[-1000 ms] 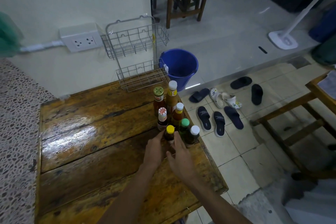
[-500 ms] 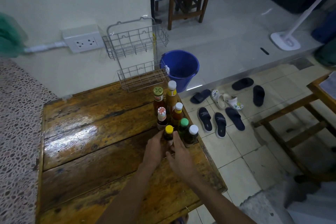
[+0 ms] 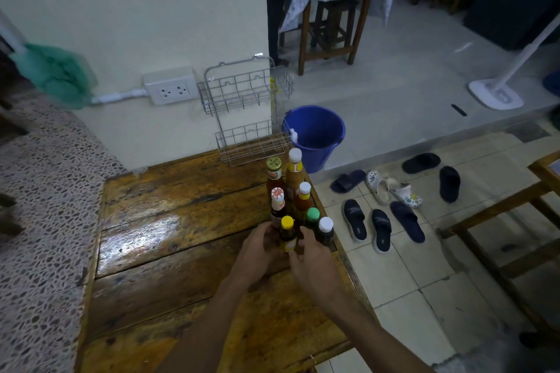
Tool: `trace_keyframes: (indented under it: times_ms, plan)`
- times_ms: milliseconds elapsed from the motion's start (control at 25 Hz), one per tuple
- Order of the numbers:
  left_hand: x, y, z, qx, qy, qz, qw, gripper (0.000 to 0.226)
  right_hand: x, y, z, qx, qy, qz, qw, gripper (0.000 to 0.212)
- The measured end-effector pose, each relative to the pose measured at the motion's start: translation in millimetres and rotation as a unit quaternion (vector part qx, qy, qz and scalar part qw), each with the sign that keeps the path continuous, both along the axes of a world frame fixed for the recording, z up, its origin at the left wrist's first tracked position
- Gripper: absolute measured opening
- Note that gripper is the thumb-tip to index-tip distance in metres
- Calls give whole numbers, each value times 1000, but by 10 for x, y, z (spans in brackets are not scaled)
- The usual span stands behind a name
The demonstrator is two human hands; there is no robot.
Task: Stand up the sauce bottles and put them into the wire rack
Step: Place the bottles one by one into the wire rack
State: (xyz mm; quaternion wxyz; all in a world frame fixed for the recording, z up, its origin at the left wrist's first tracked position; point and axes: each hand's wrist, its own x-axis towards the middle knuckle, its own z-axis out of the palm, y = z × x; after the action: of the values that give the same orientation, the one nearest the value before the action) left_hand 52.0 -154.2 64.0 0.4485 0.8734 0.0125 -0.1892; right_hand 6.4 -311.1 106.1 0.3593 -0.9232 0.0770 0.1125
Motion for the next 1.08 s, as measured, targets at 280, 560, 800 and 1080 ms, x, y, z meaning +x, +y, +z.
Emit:
trace_keyframes:
  times_ms: [280, 560, 800, 1080]
  plan:
    - [524, 393, 375, 60, -67, 84, 992, 63, 600, -72, 934, 19, -155, 46, 987, 34]
    - [1509, 34, 552, 4, -70, 32, 997, 60, 1526, 89, 793, -39, -134, 76, 987, 6]
    - [1763, 96, 369, -41, -62, -1, 997, 43, 1769, 143, 626, -90, -83, 109, 986, 18]
    - [2004, 414, 1181, -74, -167, 78, 980, 42, 2001, 242, 713, -29, -104, 101, 989, 19]
